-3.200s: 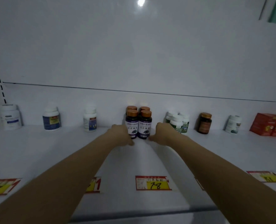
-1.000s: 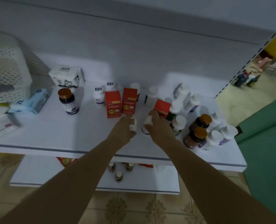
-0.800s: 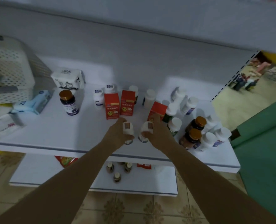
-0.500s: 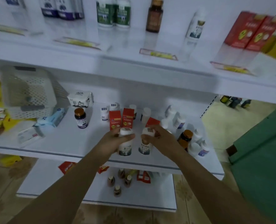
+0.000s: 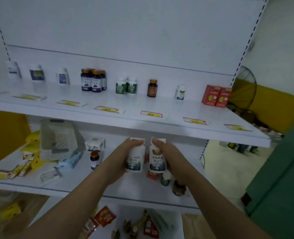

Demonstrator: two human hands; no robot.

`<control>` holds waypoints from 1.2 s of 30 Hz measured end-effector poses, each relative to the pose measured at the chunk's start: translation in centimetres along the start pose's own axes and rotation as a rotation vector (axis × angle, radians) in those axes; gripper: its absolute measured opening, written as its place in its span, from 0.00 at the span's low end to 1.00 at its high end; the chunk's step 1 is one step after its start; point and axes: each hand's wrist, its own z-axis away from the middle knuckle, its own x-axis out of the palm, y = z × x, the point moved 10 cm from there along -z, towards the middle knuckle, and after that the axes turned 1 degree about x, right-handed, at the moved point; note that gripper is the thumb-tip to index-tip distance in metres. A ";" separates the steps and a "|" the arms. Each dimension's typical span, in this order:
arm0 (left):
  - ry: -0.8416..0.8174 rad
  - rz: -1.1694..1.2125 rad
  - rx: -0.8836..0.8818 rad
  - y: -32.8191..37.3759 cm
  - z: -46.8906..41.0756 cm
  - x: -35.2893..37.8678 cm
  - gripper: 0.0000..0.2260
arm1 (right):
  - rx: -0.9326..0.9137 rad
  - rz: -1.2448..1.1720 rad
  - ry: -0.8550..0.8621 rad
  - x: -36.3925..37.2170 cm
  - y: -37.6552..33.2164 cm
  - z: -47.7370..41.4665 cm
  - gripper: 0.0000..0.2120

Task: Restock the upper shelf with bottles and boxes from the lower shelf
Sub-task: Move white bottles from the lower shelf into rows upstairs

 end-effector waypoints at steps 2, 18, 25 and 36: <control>-0.030 0.010 0.000 2.1 0.0 2.0 0.18 | -0.068 -0.044 0.065 -1.2 -3.1 1.0 0.10; -0.224 -0.059 0.149 13.1 -3.7 8.6 0.07 | -0.299 0.025 0.332 -6.9 -14.7 1.9 0.14; -0.258 -0.180 0.166 14.4 -7.9 9.8 0.26 | -0.257 0.044 0.383 -10.5 -15.1 0.6 0.15; -0.180 -0.320 0.182 14.5 -20.0 13.2 0.23 | -0.158 0.286 0.435 -20.4 -15.2 -7.2 0.25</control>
